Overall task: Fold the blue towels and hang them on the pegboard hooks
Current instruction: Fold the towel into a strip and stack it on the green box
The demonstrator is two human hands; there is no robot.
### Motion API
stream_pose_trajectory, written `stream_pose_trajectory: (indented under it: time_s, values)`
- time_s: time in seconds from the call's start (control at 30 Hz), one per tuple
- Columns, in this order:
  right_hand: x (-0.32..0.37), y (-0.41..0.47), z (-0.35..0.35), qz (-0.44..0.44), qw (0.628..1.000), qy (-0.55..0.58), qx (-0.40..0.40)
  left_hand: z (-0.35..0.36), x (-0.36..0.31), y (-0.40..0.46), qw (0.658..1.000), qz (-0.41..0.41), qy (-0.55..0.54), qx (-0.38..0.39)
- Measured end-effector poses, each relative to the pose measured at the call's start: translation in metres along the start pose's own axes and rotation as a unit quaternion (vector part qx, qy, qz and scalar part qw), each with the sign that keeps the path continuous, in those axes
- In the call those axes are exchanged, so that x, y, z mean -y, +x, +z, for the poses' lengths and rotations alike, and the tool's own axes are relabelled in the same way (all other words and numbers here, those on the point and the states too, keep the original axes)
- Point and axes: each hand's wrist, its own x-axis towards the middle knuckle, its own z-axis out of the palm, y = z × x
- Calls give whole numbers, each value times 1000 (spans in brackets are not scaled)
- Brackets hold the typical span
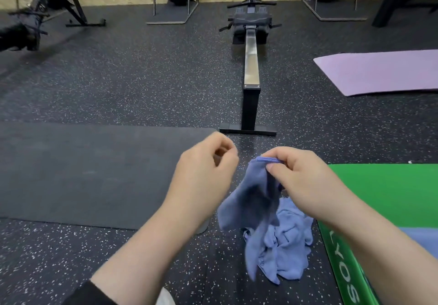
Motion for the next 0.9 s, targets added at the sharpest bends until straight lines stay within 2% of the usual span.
stream_pose_trajectory:
  time_s: [0.07, 0.23, 0.33, 0.47, 0.57, 0.63, 0.77, 0.9]
  values:
    - [5, -3, -6, -51, 995, -91, 10, -6, 7, 6, 998, -5, 16, 62]
    - [17, -15, -17, -115, 989, -96, 21, 6, 23, -2, 975, 13, 48, 218]
    - [22, -23, -25, -143, 986, -90, 10, 8, 20, -9, 966, 2, 33, 255]
    - [22, -31, -35, -163, 983, -84, -9, 6, 19, -13, 963, 20, 18, 266]
    - [20, -35, -44, -155, 986, -40, -36, 2, 25, -13, 950, 35, 71, 302]
    - [18, -37, -49, -143, 988, 6, -63, 2, 33, -15, 929, 41, 161, 330]
    - [12, -42, -60, -133, 986, 11, -102, -6, 49, -20, 900, 2, 292, 324]
    - [0, -43, -65, -96, 988, -30, -119, -29, 55, -18, 921, -9, 327, 212]
